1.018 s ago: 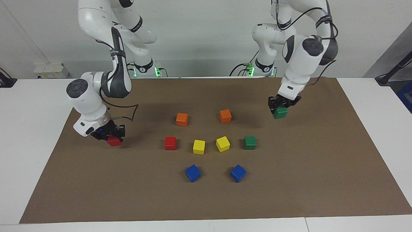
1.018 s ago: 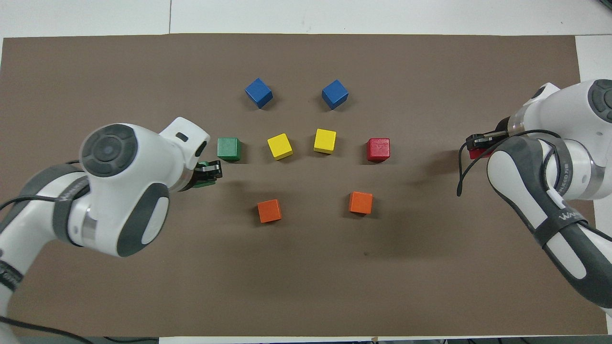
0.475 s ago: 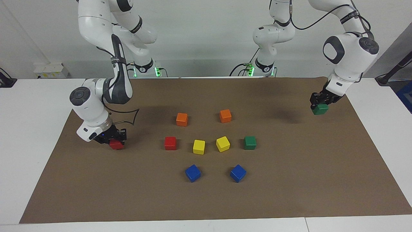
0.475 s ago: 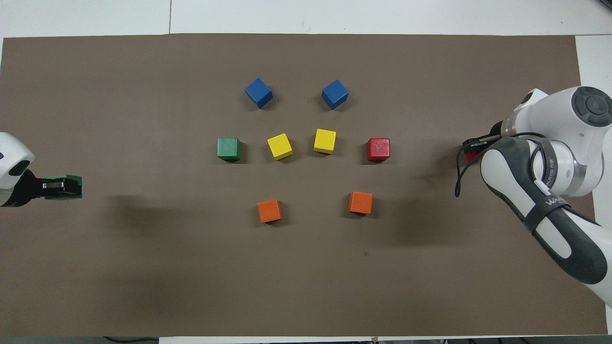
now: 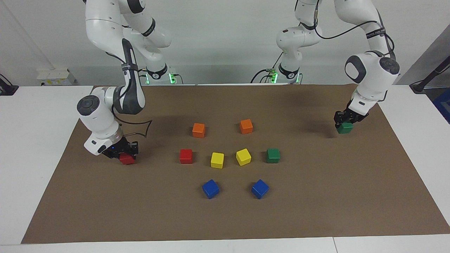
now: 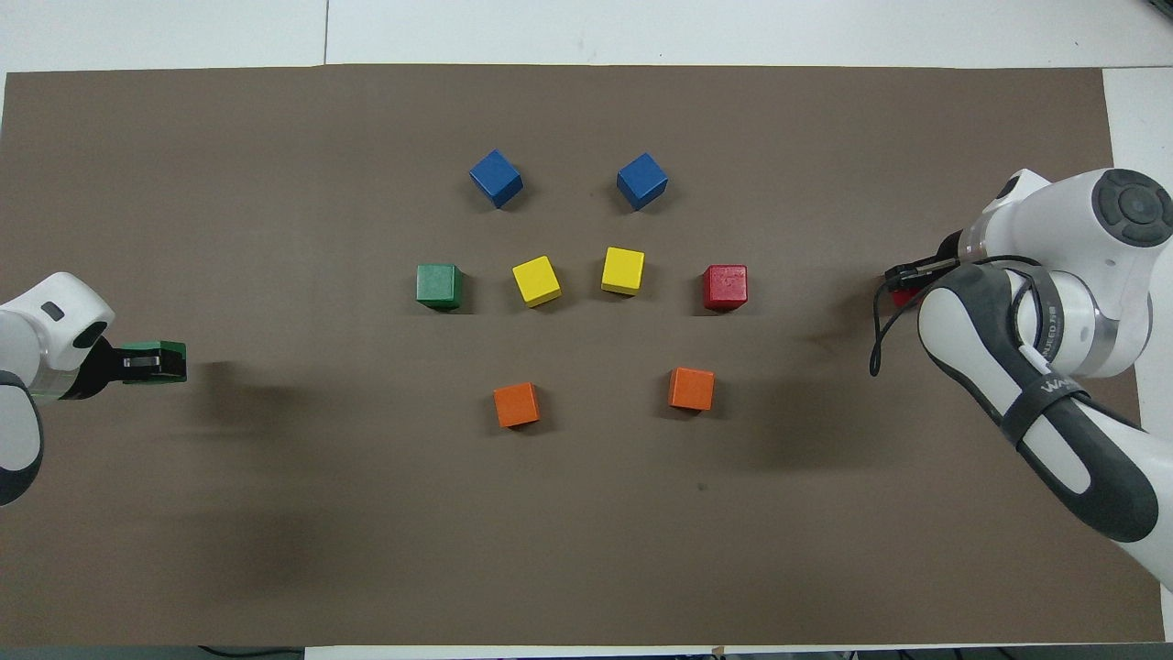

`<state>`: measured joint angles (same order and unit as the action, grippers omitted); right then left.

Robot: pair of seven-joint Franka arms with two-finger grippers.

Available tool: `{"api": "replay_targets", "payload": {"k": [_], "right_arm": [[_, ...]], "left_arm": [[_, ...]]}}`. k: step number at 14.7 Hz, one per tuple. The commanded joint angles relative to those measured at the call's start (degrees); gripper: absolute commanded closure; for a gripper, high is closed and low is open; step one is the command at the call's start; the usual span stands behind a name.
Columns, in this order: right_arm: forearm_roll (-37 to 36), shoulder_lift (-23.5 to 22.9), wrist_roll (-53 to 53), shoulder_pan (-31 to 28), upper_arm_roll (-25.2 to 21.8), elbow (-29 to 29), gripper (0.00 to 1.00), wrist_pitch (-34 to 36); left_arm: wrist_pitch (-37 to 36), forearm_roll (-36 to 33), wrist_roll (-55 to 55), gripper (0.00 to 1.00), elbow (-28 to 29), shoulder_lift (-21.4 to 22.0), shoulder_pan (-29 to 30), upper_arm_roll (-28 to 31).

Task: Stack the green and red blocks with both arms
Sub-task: 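Lower the green cube and open the left gripper while the right gripper sets red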

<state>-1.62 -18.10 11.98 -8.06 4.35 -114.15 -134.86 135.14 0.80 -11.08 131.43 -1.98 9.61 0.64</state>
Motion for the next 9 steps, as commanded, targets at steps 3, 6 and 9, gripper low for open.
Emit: {"api": "replay_targets", "payload": {"k": [3, 6, 9], "right_arm": [[-0.84, -0.27, 1.64, -0.91, 0.66, -0.8, 1.0, -2.16], [-0.84, -0.27, 1.46, -0.91, 0.66, -0.98, 1.0, -2.25], [-0.84, -0.27, 1.2, -0.82, 0.66, -1.77, 1.0, -2.95]], "left_arm": [[3.46, -0.28, -0.97, 1.0, 0.06, -3.11, 1.55, -0.73], [3.73, -0.28, -1.05, 1.0, -0.03, -3.9, 1.9, -0.73], [3.73, -0.28, -1.4, 1.0, -0.12, -4.61, 1.99, -0.73]]}}
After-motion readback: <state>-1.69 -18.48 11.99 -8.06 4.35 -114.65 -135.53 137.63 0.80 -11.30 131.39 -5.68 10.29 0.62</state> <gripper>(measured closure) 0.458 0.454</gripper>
